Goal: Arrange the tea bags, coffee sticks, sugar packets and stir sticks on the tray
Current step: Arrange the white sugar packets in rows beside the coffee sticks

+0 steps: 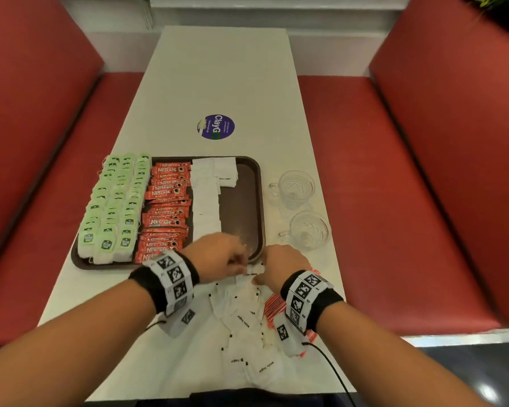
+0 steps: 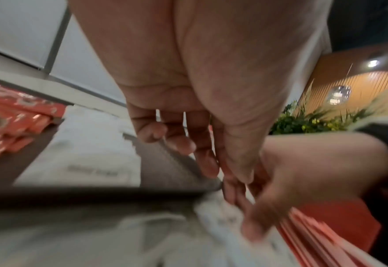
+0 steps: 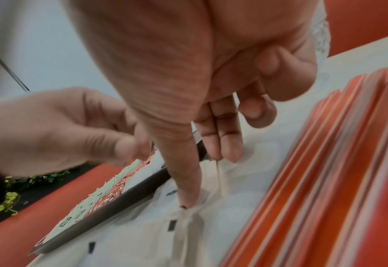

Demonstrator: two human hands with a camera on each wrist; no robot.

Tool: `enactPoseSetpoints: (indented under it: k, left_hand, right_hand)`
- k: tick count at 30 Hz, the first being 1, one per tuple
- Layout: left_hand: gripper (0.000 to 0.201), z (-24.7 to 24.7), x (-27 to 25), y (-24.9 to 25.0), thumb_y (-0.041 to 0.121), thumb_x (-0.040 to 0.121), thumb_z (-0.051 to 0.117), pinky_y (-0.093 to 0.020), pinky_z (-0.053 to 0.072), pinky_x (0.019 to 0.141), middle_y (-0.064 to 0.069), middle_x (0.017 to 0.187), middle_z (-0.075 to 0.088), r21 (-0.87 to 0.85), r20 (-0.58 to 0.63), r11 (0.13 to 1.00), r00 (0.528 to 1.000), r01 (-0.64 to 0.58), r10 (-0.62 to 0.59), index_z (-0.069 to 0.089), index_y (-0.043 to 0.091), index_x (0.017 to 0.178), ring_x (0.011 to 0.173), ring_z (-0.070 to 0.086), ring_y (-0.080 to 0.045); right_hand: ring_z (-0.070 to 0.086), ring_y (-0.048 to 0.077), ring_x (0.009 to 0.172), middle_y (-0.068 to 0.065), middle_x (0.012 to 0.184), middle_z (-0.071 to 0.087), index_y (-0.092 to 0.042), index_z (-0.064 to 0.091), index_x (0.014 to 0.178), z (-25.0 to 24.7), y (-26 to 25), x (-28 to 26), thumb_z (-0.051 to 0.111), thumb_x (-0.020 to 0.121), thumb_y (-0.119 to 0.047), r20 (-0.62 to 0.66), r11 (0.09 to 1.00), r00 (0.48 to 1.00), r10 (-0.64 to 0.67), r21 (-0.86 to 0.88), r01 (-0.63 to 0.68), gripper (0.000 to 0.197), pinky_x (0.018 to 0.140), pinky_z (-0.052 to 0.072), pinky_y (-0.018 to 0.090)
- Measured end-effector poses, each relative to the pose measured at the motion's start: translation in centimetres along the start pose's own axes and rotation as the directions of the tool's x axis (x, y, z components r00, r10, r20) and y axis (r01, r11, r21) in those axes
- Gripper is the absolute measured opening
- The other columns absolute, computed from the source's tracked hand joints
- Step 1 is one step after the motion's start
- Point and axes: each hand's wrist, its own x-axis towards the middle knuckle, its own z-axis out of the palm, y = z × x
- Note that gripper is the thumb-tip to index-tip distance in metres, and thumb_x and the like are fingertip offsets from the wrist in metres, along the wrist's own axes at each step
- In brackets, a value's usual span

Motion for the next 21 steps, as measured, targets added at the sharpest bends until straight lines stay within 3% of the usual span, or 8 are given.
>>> enactPoseSetpoints:
  k: [3, 7, 14, 21]
  left_hand:
    - [0.023, 3.0, -1.3, 0.3, 0.047, 0.088, 0.066, -0.032, 0.049, 0.086, 0.012, 0.101, 0.060, 0.016, 0.045, 1.000, 0.999, -0.005, 0.005, 0.069, 0.030, 0.103, 0.095, 0.056, -0.009]
    - [0.034, 5.4, -2.5, 0.9, 0.050, 0.086, 0.069, -0.026, 0.044, 0.086, 0.010, 0.110, 0.055, -0.013, 0.015, 1.000, 0.999, -0.028, 0.028, 0.067, 0.030, 0.113, 0.102, 0.053, -0.009]
    - [0.038, 6.6, -2.9, 1.9, 0.054, 0.083, 0.069, -0.029, 0.043, 0.090, 0.009, 0.114, 0.054, 0.049, -0.075, 0.998, 0.996, -0.047, 0.051, 0.067, 0.033, 0.115, 0.108, 0.049, -0.012]
    - [0.043, 7.0, -2.6, 2.9, 0.059, 0.084, 0.064, -0.034, 0.042, 0.094, 0.006, 0.117, 0.056, 0.104, -0.074, 0.993, 0.995, -0.055, 0.063, 0.067, 0.033, 0.118, 0.110, 0.051, -0.017]
  right_hand:
    - [0.065, 0.022, 0.087, 0.001, 0.099, 0.067, -0.021, 0.062, 0.109, 0.1, -0.2, -0.4, 0.080, 0.074, -0.049, -0.018, 1.000, 1.000, 0.005, 0.004, -0.005, 0.048, 0.077, 0.056, 0.035]
    - [0.066, 0.021, 0.091, 0.000, 0.104, 0.068, -0.023, 0.064, 0.112, 0.1, 0.1, -1.2, 0.081, 0.078, -0.040, -0.019, 0.995, 1.000, 0.011, 0.104, -0.009, 0.041, 0.081, 0.056, 0.034]
    - [0.067, 0.019, 0.089, 0.000, 0.097, 0.071, -0.022, 0.072, 0.101, 0.2, -0.4, -1.0, 0.081, 0.078, -0.030, 0.026, 0.991, 1.000, 0.013, 0.130, -0.017, 0.026, 0.075, 0.053, 0.028]
    - [0.064, 0.021, 0.092, 0.003, 0.102, 0.069, -0.017, 0.069, 0.109, -0.7, -0.2, -1.6, 0.061, 0.086, -0.020, 0.083, 0.989, 0.992, -0.097, 0.117, 0.087, 0.024, 0.074, 0.052, 0.029]
